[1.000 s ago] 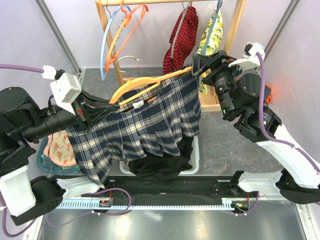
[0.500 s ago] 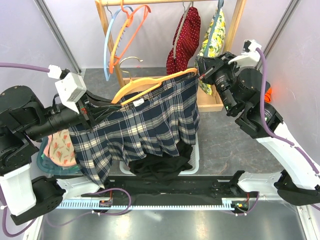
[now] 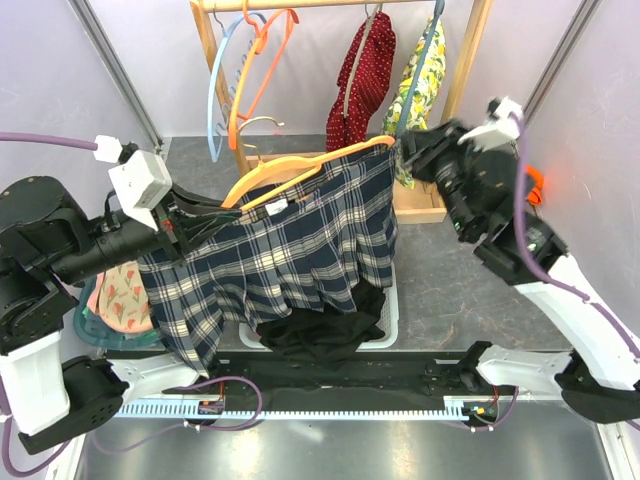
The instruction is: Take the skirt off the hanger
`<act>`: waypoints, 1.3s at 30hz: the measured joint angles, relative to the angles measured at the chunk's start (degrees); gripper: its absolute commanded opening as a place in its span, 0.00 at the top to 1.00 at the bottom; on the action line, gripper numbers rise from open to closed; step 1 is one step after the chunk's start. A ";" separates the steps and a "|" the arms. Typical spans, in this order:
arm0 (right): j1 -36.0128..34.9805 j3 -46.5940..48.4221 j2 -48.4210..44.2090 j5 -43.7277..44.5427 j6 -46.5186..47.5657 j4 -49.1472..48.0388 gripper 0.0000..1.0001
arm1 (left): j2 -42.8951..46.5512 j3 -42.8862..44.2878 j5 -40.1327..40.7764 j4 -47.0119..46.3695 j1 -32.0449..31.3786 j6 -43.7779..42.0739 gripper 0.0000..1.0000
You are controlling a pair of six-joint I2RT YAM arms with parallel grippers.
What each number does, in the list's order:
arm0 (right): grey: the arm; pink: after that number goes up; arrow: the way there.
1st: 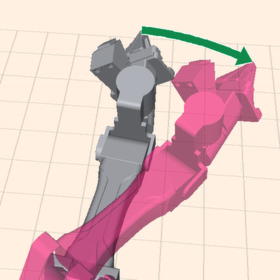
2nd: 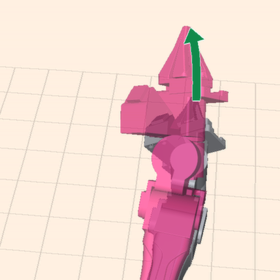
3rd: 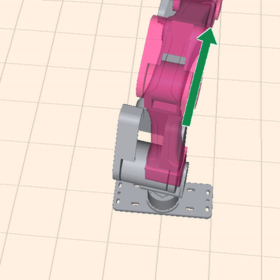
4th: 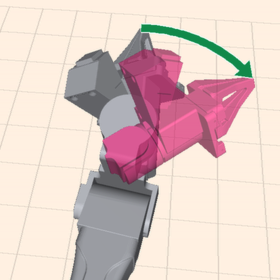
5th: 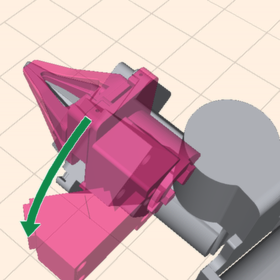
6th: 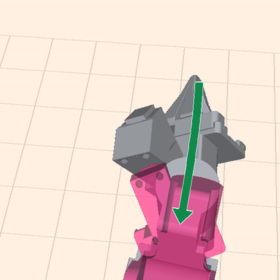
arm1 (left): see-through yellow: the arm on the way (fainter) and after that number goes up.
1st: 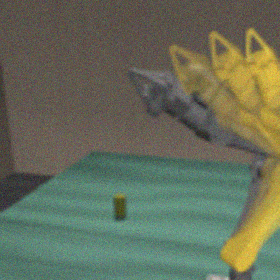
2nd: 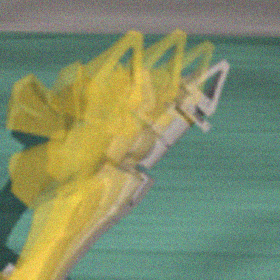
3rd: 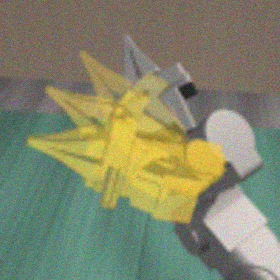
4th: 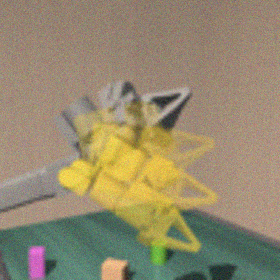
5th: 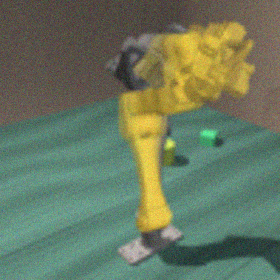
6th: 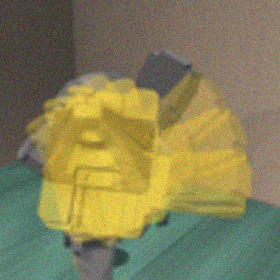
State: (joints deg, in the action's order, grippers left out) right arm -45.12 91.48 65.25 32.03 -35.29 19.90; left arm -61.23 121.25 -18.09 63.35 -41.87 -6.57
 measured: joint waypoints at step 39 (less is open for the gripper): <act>0.09 -31.91 -16.15 -30.56 13.53 -13.44 1.00 | -1.11 6.86 -4.76 0.79 0.63 0.07 0.98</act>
State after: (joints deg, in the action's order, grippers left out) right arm -45.04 59.57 49.10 1.48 -21.76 6.46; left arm -62.35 128.11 -22.85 64.14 -41.23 -6.50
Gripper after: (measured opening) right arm 0.021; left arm 0.056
